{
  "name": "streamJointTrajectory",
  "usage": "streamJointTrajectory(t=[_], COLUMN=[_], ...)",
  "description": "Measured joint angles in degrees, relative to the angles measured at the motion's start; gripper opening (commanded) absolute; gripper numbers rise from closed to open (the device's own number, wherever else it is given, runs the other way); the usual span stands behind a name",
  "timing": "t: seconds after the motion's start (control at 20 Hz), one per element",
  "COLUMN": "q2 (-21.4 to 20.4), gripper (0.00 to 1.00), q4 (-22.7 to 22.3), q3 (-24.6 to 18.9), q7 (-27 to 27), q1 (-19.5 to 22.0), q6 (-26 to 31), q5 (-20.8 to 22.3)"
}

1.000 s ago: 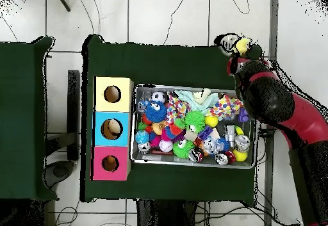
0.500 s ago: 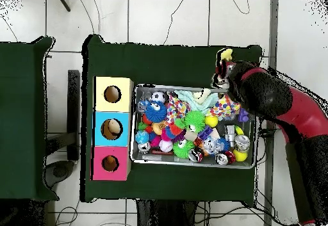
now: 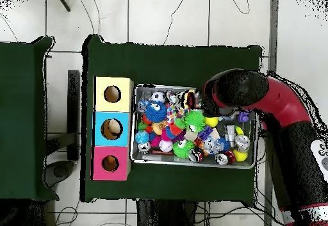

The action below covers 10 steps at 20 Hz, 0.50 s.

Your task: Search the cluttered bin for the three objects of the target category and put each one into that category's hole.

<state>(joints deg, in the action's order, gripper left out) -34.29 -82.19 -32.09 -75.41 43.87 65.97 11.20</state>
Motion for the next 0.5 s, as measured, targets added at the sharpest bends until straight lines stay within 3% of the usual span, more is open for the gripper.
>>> streamJointTrajectory(t=[0.2, 0.5], q2=[0.6, 1.3], gripper=[0.0, 0.0], q4=[0.0, 0.5], q3=[0.0, 0.0], q7=[0.0, 0.0], q1=[0.1, 0.3], q6=[5.4, 5.3], q5=[0.0, 0.0])
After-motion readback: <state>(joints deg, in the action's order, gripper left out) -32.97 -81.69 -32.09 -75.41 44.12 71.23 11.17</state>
